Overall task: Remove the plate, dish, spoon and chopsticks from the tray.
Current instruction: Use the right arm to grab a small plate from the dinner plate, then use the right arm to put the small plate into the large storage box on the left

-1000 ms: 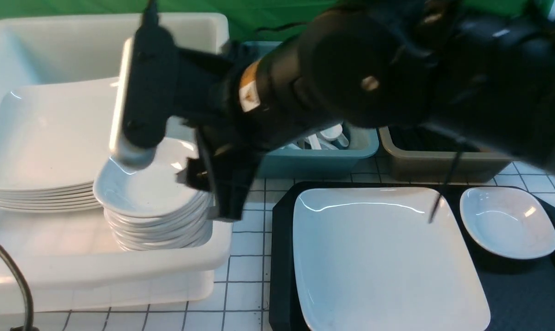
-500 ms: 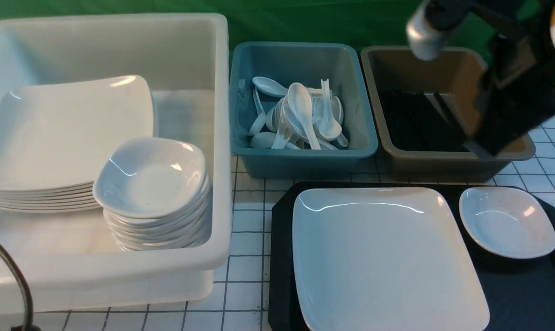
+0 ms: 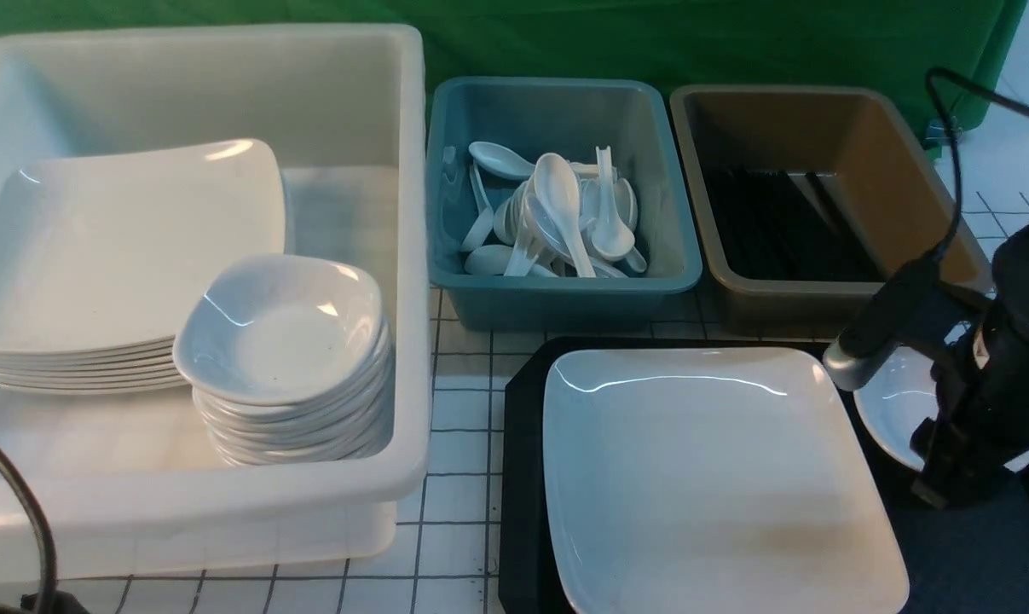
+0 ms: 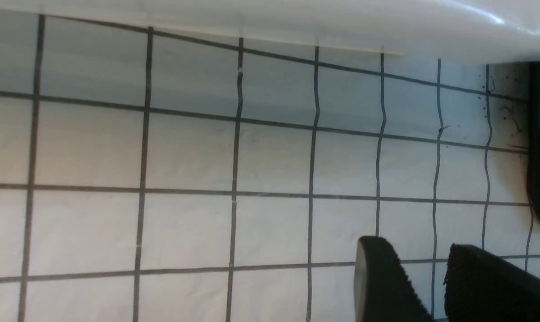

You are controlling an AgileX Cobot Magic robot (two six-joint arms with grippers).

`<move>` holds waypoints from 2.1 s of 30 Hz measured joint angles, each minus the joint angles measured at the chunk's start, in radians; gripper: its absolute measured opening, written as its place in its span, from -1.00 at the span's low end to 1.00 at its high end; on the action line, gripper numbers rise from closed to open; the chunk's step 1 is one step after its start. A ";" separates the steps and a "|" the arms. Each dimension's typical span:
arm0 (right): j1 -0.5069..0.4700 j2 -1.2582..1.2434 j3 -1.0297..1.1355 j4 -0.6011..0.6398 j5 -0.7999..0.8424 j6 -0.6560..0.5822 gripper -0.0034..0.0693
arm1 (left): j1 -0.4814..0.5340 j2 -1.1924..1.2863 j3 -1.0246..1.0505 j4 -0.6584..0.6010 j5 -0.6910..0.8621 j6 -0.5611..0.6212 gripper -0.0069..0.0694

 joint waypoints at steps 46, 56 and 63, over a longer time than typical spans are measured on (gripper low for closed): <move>0.252 -0.246 -0.374 0.272 0.129 -0.172 -0.81 | 0.000 0.000 0.000 0.001 -0.055 0.019 -0.19; 0.663 0.024 -0.531 0.401 -0.219 -0.448 -0.81 | 0.000 0.000 0.000 0.001 -0.063 0.019 -0.19; 0.674 0.230 -0.630 0.382 -0.271 -0.452 -0.81 | 0.000 0.000 0.000 0.001 -0.065 0.019 -0.19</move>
